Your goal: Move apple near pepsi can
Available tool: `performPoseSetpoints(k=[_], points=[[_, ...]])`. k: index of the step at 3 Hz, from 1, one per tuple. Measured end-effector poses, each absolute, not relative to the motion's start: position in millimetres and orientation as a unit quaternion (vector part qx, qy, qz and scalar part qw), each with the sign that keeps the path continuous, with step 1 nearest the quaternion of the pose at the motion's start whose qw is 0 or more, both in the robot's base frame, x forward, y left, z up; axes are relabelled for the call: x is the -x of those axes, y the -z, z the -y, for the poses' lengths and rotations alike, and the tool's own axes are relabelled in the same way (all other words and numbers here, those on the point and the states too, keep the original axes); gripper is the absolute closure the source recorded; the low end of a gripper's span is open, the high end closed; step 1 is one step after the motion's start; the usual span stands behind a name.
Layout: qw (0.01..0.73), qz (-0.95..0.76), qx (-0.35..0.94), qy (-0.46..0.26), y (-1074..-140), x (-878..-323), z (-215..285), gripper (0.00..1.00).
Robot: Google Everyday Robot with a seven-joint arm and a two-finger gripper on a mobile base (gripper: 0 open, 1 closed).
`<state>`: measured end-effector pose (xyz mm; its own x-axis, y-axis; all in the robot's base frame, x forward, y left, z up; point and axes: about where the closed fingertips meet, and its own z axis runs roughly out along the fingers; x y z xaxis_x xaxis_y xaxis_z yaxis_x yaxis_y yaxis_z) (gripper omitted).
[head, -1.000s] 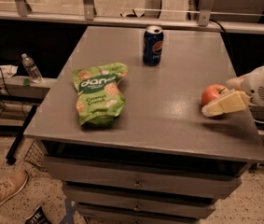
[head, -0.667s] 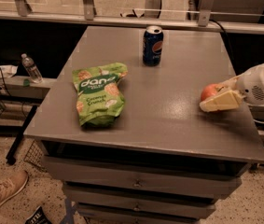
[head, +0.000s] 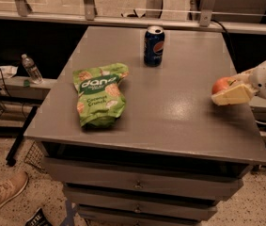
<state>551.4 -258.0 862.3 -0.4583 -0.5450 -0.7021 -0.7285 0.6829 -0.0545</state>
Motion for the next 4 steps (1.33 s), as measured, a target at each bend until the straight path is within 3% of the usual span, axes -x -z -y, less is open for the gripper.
performPoseSetpoints(k=[1, 2, 4], points=[[0.358, -0.844, 0.378, -0.129, -862, -552, 256, 1.0], [0.358, -0.844, 0.378, -0.129, -862, -552, 256, 1.0], [0.386, -0.826, 0.396, -0.11, -894, -612, 234, 1.0]])
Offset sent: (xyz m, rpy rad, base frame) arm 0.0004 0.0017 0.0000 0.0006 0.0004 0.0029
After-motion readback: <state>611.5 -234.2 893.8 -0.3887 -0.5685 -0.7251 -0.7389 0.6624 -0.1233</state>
